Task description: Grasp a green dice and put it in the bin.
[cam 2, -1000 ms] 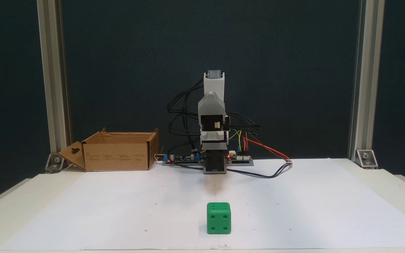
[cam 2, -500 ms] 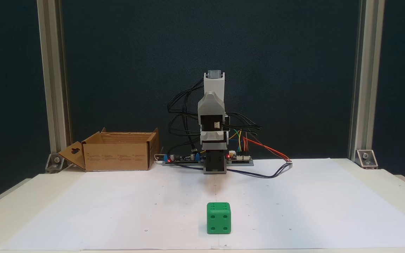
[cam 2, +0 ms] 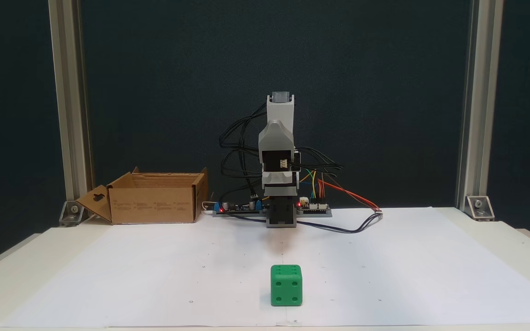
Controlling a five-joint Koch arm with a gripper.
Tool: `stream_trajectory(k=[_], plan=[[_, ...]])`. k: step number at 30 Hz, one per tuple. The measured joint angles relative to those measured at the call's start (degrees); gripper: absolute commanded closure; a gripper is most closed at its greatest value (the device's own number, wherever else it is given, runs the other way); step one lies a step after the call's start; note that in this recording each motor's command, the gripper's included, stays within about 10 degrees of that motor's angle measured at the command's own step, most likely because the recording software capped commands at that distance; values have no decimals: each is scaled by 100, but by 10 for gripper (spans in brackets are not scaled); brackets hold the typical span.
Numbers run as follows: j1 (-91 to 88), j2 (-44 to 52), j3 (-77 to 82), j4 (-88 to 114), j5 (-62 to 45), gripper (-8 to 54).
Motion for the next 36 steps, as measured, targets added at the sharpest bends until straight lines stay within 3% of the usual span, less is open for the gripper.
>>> stream_trajectory(k=[22,36], plan=[[35,9,-18,-211,-18,33],[299,9,-2285,5071,-26,18]])
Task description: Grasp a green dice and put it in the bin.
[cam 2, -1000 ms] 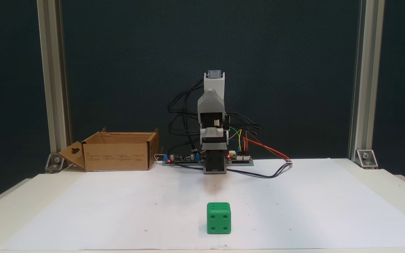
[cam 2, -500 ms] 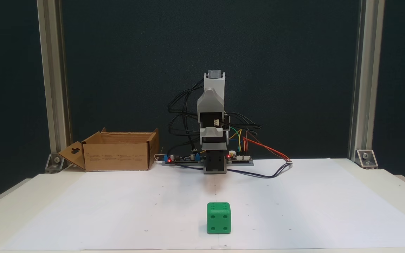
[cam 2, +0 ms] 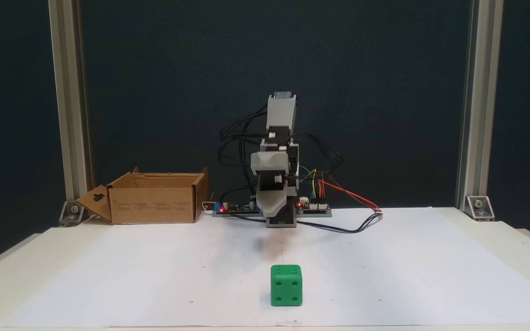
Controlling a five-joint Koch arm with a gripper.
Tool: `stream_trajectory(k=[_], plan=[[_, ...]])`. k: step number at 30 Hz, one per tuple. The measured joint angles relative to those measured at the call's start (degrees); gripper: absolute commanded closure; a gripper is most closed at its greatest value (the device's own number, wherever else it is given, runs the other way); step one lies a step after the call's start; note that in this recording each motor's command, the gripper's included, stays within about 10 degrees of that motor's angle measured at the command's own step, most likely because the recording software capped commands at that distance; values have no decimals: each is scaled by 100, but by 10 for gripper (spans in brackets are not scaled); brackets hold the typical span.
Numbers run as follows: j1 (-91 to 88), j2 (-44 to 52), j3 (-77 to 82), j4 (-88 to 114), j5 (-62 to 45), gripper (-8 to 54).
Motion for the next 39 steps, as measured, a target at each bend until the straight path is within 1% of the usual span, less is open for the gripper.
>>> stream_trajectory(k=[4,14,17,19,23,28,31,39], plan=[[0,-9,-1134,1529,0,25],[-729,-9,-2786,5282,9,25],[-765,-246,-3691,6381,9,25],[-756,-686,-4342,7058,9,25],[-756,-1494,-4922,7805,35,25],[-756,-2593,-6548,8903,44,25],[-756,-3252,-7084,9308,44,25],[-721,-5080,-9387,10354,53,24]])
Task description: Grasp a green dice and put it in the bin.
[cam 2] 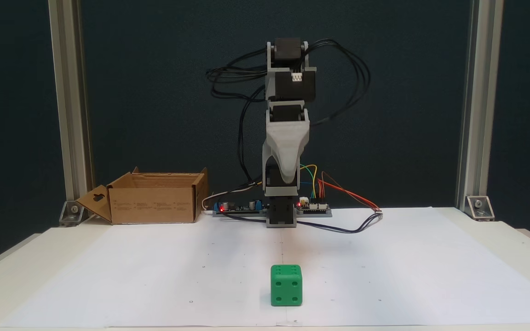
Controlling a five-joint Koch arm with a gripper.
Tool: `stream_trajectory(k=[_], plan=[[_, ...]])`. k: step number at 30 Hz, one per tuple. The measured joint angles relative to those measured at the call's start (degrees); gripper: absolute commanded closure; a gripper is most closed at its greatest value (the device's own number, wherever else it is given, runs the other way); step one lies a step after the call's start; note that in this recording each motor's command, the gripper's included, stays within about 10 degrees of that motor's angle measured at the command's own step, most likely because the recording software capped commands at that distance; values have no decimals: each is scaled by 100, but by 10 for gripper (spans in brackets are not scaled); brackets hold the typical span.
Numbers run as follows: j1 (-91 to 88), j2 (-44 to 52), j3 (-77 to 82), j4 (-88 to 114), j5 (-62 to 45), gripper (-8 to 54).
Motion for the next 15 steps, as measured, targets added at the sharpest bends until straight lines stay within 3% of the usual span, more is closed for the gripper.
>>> stream_trajectory(k=[9,15], plan=[[97,-1380,-1714,422,0,24],[105,-1573,-1775,439,0,24]])
